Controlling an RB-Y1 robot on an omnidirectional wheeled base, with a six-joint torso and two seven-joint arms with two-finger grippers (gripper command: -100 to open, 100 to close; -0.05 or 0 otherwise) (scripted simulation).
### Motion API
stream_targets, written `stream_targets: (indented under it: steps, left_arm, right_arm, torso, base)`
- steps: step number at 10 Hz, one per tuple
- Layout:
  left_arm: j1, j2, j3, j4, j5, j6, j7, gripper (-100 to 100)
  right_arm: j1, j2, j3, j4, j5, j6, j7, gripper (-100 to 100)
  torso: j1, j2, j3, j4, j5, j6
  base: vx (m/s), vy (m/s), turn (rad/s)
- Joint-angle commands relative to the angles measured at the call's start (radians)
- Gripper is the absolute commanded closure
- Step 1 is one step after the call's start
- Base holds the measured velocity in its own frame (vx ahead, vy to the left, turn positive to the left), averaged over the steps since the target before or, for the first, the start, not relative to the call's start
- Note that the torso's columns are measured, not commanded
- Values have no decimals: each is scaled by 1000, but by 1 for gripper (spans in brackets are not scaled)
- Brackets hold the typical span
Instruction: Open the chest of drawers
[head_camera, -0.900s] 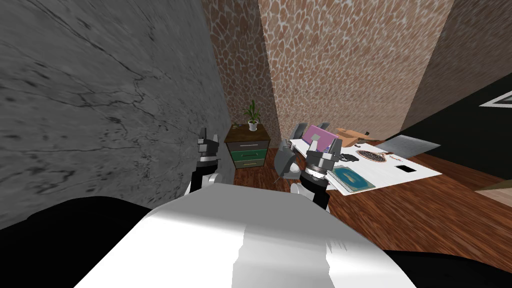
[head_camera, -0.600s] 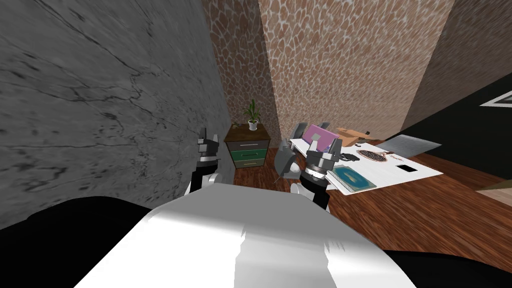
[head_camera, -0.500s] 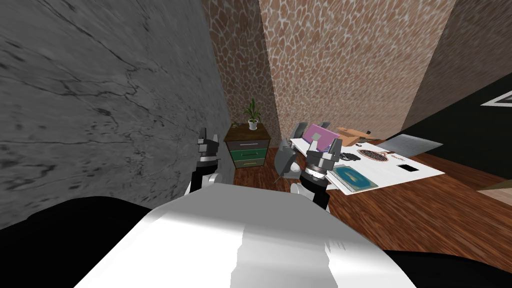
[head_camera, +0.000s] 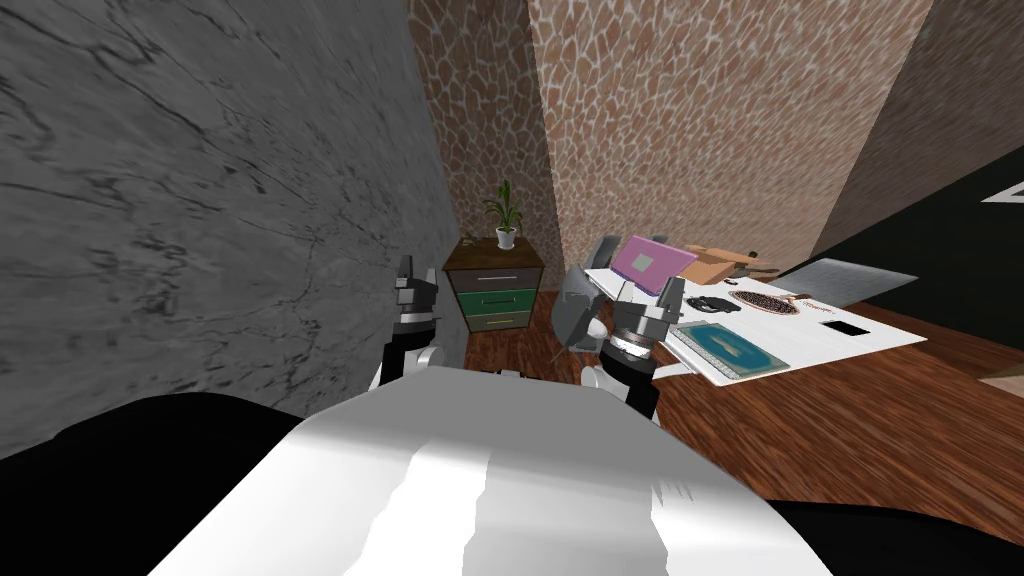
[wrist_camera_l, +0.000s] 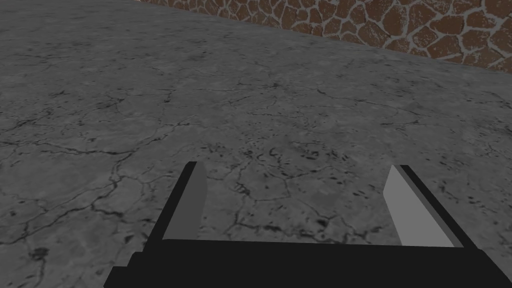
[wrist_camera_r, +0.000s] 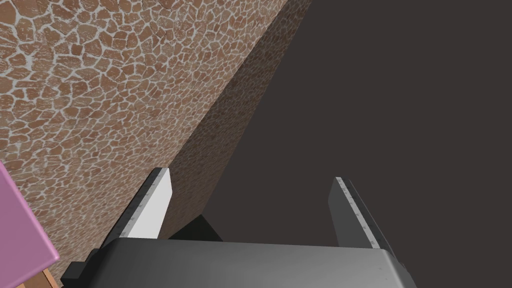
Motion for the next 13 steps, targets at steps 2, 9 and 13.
stream_targets:
  steps: [2,9,13]
  left_arm:
    - [-2,52,-1,24,-2,-19,0,-100]
    - [-16,158,-12,185,-17,-155,4,-100]
    - [-26,183,-18,287,-26,-241,6,-100]
  right_arm:
    - [0,0,0,0,0,0,0,0]
    - [0,0,0,0,0,0,0,0]
    - [0,0,0,0,0,0,0,0]
  torso:
    - [0,107,-217,107,0,0]
    - [1,119,-242,120,0,0]
    - [-1,120,-242,121,0,0]
  base:
    - [24,-1,12]
    - [79,1,25]
    - [109,-7,31]
